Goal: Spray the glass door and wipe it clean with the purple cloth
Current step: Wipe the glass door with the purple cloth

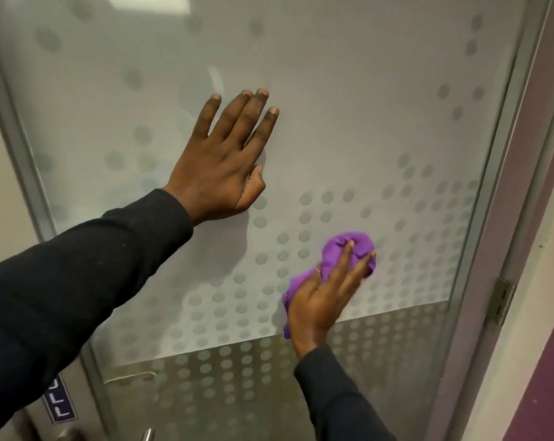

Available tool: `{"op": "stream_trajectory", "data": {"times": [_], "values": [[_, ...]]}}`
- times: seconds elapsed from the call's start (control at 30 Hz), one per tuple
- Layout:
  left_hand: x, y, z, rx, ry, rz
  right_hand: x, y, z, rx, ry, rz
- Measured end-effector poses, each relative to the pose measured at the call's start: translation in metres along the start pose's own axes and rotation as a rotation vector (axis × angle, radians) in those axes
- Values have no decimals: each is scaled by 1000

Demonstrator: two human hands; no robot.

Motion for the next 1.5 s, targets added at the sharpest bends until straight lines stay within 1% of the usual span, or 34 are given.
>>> {"op": "stream_trajectory", "data": {"times": [0.1,0.2,0.33,0.53,0.7,0.8,0.93,1.13,1.27,1.33,1.4,1.47,1.5], "values": [[3,8,6,79,-35,-34,-51,-9,43,-12,182,-1],[21,17,25,85,-48,-64,-123,-11,94,-2,351,-17],[59,27,68,26,19,-100,-177,-25,168,13,450,10],[115,37,138,-61,170,-108,-158,-55,237,48,692,94],[147,33,168,-71,285,-75,-109,-78,265,50,992,208],[153,29,174,-48,278,-78,-75,-88,262,81,1164,280],[154,27,175,-34,260,-91,-23,-96,236,108,1366,404],[155,28,176,-21,257,-67,53,-86,170,63,1499,603],[157,34,171,12,270,-37,86,-67,122,149,1620,797],[164,39,161,17,238,-28,96,-53,101,206,1638,926],[176,44,148,37,202,-26,102,-35,83,246,1617,1066],[191,49,131,80,177,-19,107,-15,71,301,1559,1206],[199,51,122,106,162,-6,109,-5,66,318,1494,1292]]}}
Point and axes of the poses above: each hand's wrist, its own x-axis away from the middle knuckle, its own y-axis out of the back of the hand, z = x × y, the point moved 1 cm from there along -x, towards the middle knuckle, and after that the axes turned 1 degree about x, right-handed, at the moved point
